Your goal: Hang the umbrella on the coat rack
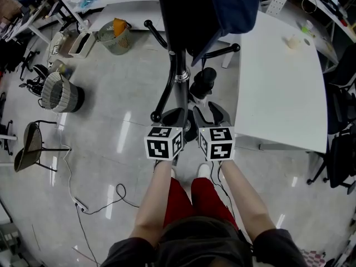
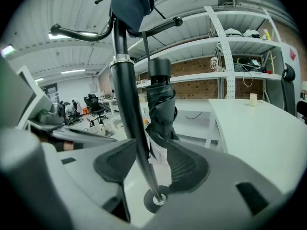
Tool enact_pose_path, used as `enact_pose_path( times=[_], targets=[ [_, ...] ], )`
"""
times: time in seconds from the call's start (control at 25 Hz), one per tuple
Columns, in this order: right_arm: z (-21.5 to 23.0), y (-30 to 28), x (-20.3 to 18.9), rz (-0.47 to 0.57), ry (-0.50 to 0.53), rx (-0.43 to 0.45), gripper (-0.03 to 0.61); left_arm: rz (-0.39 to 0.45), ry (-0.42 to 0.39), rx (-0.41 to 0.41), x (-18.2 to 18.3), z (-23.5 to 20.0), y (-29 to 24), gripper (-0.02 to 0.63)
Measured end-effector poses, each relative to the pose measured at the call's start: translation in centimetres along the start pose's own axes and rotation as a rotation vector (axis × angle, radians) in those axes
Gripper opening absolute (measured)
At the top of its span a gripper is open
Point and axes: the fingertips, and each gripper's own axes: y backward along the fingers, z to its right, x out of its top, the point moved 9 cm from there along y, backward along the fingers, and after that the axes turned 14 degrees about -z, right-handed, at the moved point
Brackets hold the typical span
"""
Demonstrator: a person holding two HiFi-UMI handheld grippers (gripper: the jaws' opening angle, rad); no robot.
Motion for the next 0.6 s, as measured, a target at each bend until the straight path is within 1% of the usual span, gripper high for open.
enact_pose_path(
  times=[0.16, 0.28, 0.44, 0.56, 0.6],
  targets=[
    [0.0, 0.8, -0.5, 0.0, 0.004, 0.006, 0.198, -0.001, -0.004, -0.007, -0.4, 0.4, 0.1, 0.011],
    [0.2, 1.4, -0.8, -0.002, 0.013, -0.008, 0.159, -0.002, -0.006, -0.012, -0.6, 0.9, 0.0, 0.011],
    [0.3, 2.2, -1.4, -0.009, 0.025, -0.014, 0.127, -0.004, -0.009, -0.018, -0.9, 1.5, 0.2, 0.011],
    [0.1, 2.9, -1.5, -0.007, 0.052, -0.018, 0.08, -0.007, -0.013, -0.017, -1.0, 1.9, 0.4, 0.011],
    [0.0, 3.2, -1.5, -0.004, 0.062, -0.018, 0.075, -0.008, -0.016, -0.017, -0.9, 2.1, 0.5, 0.011]
  ],
)
